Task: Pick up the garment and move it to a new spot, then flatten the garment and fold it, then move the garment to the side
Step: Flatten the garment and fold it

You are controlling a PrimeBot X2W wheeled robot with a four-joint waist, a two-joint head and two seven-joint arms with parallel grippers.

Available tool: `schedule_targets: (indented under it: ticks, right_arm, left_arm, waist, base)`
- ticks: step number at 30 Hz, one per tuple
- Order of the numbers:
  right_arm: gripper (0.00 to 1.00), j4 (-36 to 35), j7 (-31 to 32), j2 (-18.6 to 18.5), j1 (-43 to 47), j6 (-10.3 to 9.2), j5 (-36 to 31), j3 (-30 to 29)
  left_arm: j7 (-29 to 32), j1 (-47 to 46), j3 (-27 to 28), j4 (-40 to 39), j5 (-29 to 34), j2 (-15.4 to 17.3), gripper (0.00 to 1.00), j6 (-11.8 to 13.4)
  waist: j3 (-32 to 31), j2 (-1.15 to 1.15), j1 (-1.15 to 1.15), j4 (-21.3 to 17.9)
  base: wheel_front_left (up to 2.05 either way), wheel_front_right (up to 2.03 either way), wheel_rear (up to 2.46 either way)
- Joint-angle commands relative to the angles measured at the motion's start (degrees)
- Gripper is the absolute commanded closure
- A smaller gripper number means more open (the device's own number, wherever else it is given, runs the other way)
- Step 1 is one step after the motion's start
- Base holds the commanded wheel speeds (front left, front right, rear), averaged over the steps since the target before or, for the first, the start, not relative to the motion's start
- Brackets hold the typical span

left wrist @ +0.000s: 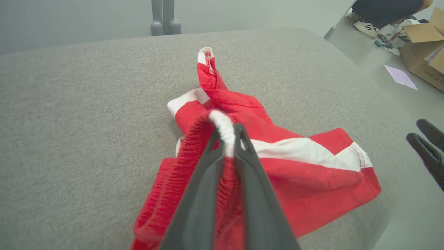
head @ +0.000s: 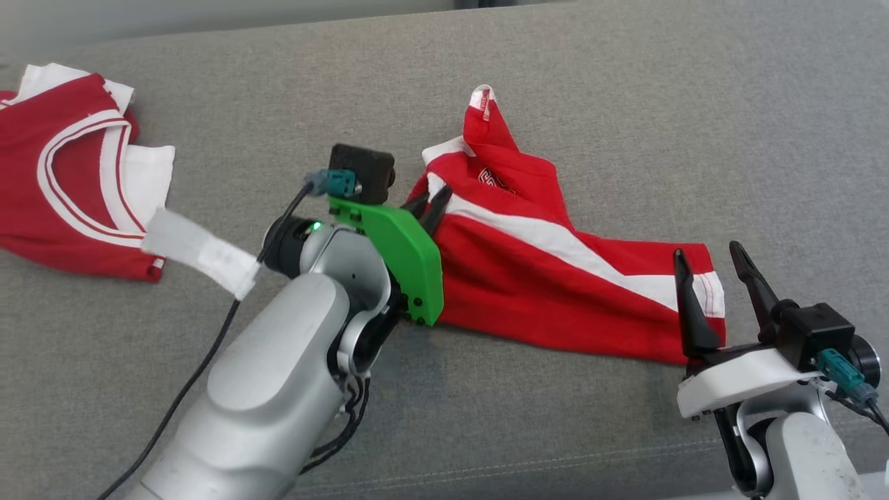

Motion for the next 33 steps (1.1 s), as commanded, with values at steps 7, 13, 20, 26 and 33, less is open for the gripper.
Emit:
schedule_targets:
  ticks: [7,13,20,26,33]
  right_arm:
    - [0.0,4.8,6.3,-0.2,0.6,-0.1,3.8,-3.2]
    - [0.0,10.2,10.1,-0.7,-1.5,-0.09,7.4,-5.3]
    - [0.0,18.7,12.9,-4.4,-6.2,-0.08,9.2,-3.6]
    - [0.0,23.5,16.0,-6.1,-9.5,-0.09,13.6,-0.7]
    - [0.0,22.7,18.4,-7.7,-9.3,-0.09,15.5,1.6]
  left_arm:
    - [-7.6,10.6,0.1,-8.2,1.6,3.7,1.0,1.9]
    - [-13.8,16.8,0.4,-10.6,2.1,4.3,1.0,3.0]
    - [-16.5,19.3,0.1,-8.3,2.1,3.7,1.0,3.2]
    - [-16.7,18.9,-0.4,-6.8,1.8,2.7,1.0,2.8]
    - [-16.6,18.9,-0.7,-6.3,1.4,2.7,1.0,2.7]
  waist:
    - [-2.6,0.0,0.0,3.7]
    - [-2.8,0.0,0.0,4.3]
    - [-2.4,0.0,0.0,4.1]
    - [-2.6,0.0,0.0,4.8]
    - [-3.1,0.0,0.0,4.9]
  base:
    - [0.0,0.0,0.0]
    - [0.0,0.0,0.0]
    - [0.0,0.0,0.0]
    - [0.0,0.0,0.0]
    - [0.0,0.0,0.0]
